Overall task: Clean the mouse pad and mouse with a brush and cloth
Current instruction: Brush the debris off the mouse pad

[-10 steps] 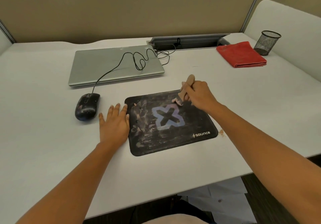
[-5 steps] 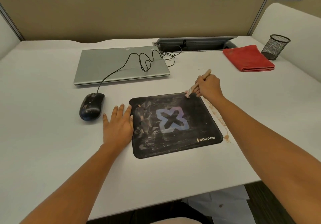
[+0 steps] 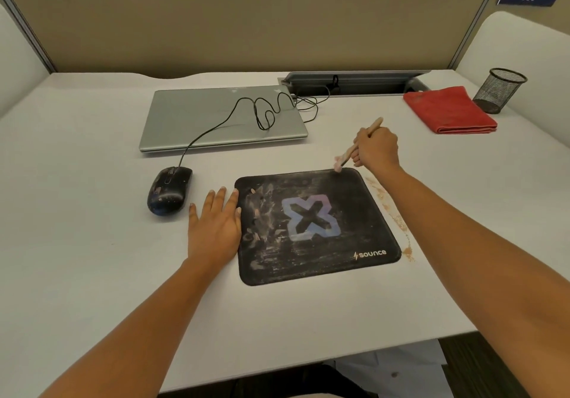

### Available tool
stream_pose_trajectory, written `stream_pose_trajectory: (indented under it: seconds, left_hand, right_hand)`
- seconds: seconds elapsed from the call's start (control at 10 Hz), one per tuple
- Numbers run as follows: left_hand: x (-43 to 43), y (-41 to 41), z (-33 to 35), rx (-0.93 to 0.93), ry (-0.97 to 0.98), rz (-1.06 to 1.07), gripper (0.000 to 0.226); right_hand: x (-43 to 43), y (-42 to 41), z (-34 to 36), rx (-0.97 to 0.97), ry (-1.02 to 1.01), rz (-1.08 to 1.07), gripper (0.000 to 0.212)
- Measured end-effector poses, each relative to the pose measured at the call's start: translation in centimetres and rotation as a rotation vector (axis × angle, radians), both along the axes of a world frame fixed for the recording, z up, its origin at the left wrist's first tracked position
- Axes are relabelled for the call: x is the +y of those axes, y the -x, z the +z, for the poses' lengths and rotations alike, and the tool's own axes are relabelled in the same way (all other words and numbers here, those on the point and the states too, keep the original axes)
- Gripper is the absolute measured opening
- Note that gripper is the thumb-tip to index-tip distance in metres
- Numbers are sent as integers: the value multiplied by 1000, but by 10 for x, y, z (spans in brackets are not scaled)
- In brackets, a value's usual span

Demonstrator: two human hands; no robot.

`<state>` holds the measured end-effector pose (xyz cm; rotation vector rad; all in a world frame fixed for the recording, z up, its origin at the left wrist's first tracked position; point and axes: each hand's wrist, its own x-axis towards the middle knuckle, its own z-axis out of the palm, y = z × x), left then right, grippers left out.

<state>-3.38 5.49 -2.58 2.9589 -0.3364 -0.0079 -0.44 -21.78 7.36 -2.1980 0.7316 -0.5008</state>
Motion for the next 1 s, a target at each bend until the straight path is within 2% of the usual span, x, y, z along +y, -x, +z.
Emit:
stream_pose_trajectory:
  seconds: [0.2, 0.4, 0.6, 0.7, 0.9, 1.0]
  left_hand:
    - [0, 0, 0, -3, -8, 5, 52]
    - [-1, 0, 0, 0, -13, 8, 53]
    - [0, 1, 1, 0, -7, 7, 53]
    - [0, 1, 1, 0, -12, 9, 53]
    - [0, -1, -1, -1, -4, 11, 53]
    - [0, -1, -2, -8, 0, 12, 52]
  right_hand:
    - [23, -3, -11, 98, 4, 195, 32]
    - [32, 6, -1, 315, -168, 503, 39]
    - [6, -7, 2, -21, -58, 39, 36]
    - [5, -8, -9, 23, -19, 25, 36]
    - [24, -3, -15, 81, 15, 236, 37]
    - [31, 2, -12, 178, -92, 376, 36]
